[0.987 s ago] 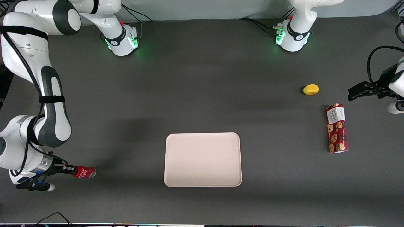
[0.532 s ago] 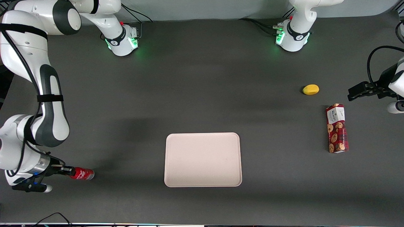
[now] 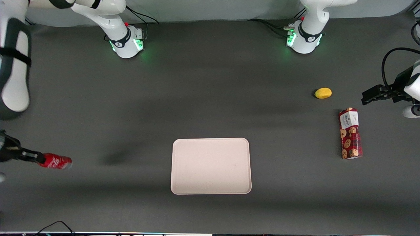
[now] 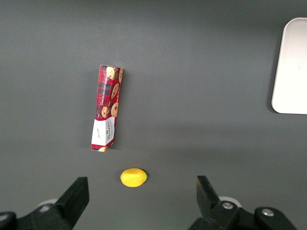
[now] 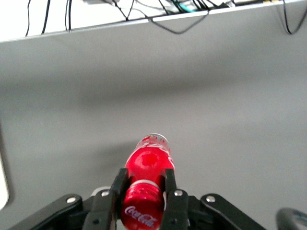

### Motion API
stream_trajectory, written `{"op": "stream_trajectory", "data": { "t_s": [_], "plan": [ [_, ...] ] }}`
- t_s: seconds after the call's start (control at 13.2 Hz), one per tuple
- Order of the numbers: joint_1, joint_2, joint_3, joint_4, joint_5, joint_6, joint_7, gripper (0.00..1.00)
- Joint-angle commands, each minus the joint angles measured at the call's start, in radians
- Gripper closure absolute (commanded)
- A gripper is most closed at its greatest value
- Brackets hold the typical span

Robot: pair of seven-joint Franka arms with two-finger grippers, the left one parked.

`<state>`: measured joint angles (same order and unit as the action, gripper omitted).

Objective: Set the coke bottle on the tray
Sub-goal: 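Carry the bottle over to the white tray with the right gripper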

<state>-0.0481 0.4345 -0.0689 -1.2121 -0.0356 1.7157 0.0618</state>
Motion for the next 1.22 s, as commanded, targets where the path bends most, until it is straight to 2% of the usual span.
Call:
{"op": "stream_trajectory", "data": {
  "t_s": [0.0,0.15,0.38,0.53,0.76,0.99,1.14],
  "plan": [
    [0.013,-0.065,0.000,-0.026,-0.012,-0.048,-0.028,1.00],
    [0.023,-0.062,0.056,-0.038,0.002,-0.050,-0.005,1.00],
    [0.040,-0.037,0.177,-0.040,0.011,-0.047,0.243,1.00],
    [0.059,-0.022,0.225,-0.041,0.019,-0.031,0.393,1.00],
    [0.096,0.024,0.323,-0.044,0.002,0.059,0.655,1.00],
    [0.154,0.070,0.372,-0.069,-0.073,0.172,0.882,1.00],
    [0.163,0.127,0.432,-0.073,-0.171,0.222,0.992,1.00]
  ]
}}
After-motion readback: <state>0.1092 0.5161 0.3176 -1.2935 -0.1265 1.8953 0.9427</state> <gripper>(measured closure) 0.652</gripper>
